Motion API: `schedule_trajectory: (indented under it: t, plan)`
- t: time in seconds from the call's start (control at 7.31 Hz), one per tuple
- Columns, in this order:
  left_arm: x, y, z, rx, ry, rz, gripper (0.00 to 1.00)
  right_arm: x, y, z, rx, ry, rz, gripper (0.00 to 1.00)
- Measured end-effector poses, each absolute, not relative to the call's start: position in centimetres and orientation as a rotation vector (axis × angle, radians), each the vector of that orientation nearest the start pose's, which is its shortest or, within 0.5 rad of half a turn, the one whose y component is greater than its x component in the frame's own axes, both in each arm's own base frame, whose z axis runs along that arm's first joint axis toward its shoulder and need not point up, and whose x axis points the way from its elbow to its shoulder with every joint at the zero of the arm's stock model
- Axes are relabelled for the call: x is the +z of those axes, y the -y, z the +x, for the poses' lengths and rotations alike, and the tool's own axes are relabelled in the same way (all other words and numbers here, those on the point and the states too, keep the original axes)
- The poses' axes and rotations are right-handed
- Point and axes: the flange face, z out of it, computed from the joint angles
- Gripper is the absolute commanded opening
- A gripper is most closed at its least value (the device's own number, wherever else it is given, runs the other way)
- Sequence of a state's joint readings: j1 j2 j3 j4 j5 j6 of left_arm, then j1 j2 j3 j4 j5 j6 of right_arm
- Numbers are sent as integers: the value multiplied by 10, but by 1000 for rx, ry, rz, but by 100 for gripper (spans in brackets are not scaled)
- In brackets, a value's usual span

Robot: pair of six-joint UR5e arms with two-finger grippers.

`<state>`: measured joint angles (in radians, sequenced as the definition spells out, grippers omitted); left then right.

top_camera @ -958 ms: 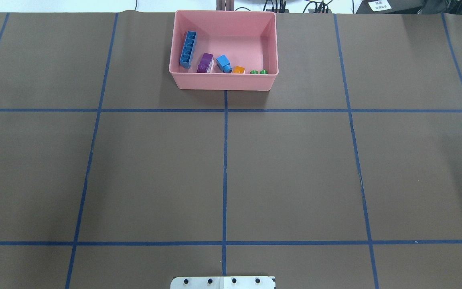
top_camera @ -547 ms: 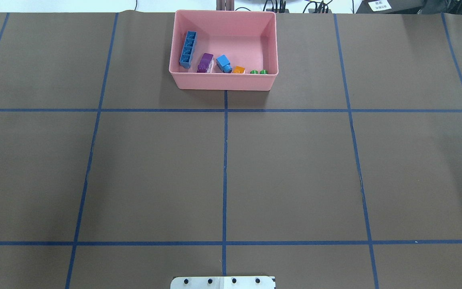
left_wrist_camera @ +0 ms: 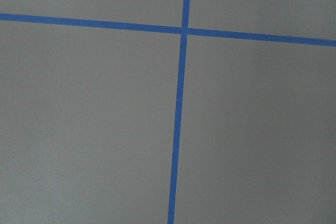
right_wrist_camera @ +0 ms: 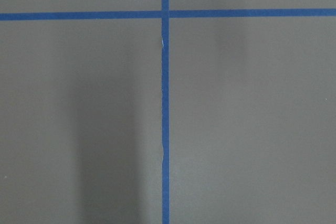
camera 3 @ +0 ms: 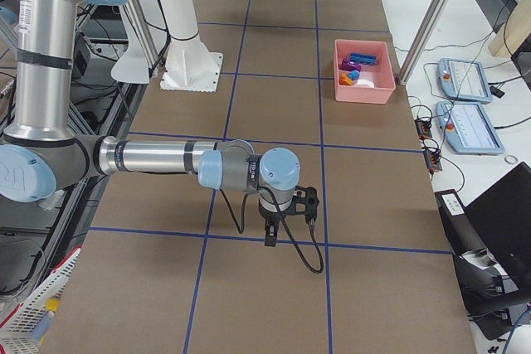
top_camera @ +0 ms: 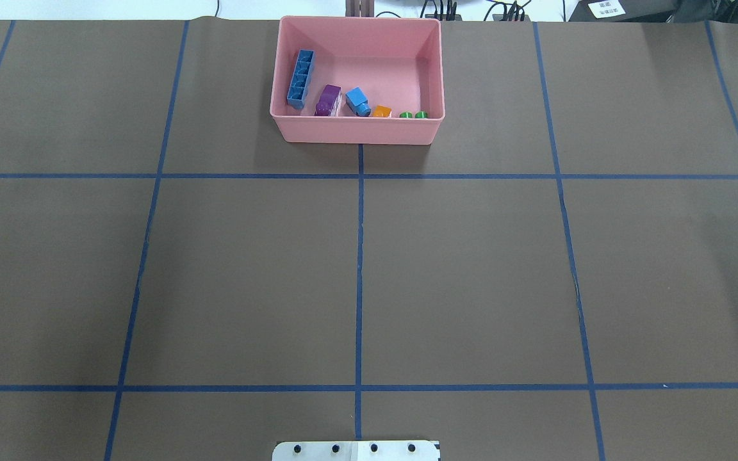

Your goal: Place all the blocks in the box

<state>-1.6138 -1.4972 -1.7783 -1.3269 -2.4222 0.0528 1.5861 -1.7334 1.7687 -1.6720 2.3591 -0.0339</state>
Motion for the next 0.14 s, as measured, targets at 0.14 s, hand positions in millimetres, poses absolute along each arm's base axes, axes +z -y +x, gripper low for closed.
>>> schedule_trajectory:
  t: [0.14]
  plan:
    - [610,446,-78,-37,-855,-62,100,645,417,69,9,789,-43,100]
